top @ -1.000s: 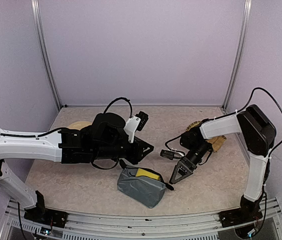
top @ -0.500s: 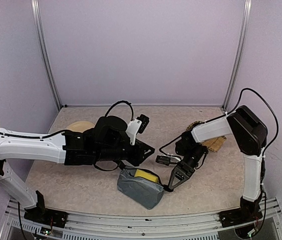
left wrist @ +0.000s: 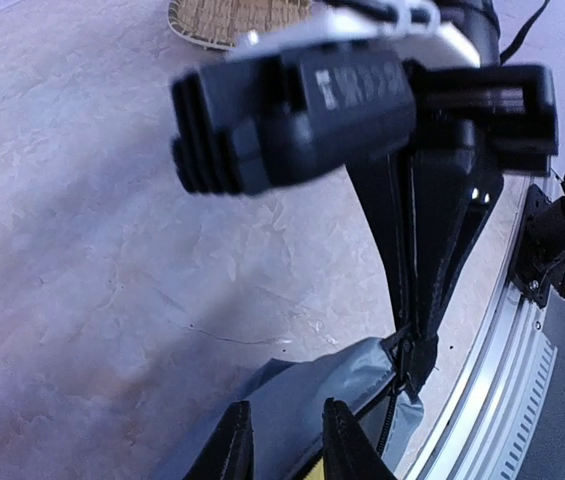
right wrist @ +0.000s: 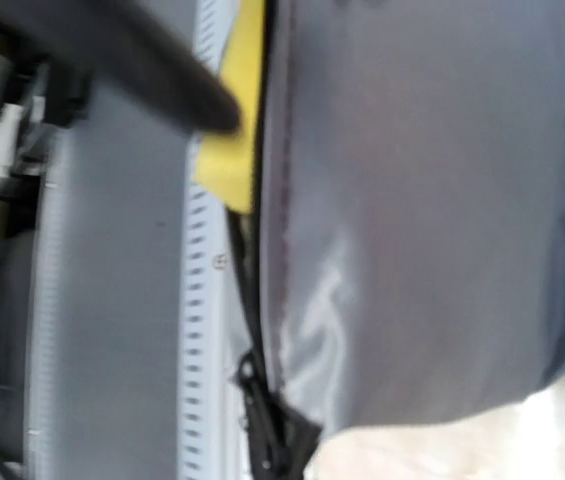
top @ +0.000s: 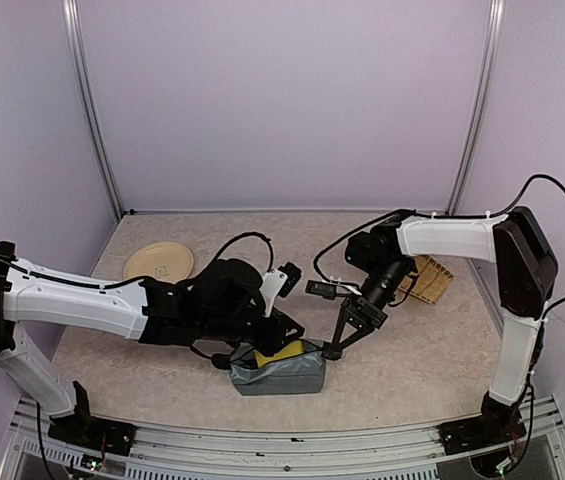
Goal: Sort the hair-cutting tools
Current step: Pick up the kit bag at the center of the board.
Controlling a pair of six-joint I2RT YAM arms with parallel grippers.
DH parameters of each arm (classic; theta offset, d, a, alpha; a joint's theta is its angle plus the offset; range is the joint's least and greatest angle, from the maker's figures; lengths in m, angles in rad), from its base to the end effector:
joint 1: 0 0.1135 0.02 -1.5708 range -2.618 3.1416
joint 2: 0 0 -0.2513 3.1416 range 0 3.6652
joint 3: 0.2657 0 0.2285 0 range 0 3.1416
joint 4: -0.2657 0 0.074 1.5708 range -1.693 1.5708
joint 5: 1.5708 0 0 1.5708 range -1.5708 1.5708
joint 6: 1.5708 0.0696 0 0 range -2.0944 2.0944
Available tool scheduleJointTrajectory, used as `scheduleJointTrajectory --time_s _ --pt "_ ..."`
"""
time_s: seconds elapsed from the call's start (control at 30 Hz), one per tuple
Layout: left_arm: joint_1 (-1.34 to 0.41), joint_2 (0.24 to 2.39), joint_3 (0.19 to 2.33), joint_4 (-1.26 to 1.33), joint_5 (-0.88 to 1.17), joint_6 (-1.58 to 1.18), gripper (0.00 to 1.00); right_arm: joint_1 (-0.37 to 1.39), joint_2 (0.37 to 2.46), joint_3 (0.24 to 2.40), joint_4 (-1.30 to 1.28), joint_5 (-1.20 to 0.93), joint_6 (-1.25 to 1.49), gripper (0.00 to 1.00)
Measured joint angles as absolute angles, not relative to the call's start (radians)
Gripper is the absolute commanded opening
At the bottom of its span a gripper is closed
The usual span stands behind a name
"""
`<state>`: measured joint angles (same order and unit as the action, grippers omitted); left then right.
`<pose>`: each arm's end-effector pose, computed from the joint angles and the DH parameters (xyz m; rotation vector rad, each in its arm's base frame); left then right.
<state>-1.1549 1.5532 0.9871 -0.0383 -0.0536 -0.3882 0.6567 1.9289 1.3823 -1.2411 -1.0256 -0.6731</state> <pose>0.1456 -0.3204 0.2156 0.8279 2.1391 -0.7950 0.2044 0.2327 0.1780 1.4646 -2.1241 -1.4522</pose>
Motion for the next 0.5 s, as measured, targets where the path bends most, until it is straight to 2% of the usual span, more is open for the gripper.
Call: scheduleJointTrajectory --time_s 0.23,0.5 --pt "-1.158 1.582 0.958 0.014 -0.012 -0.388 0.18 0.656 1.918 1.424 -1.236 -0.952 -0.644 0.00" --pt "-1.164 1.523 0.943 0.005 -0.015 -0.381 0.17 0.656 1.919 1.447 -1.236 -0.918 -0.628 0.00"
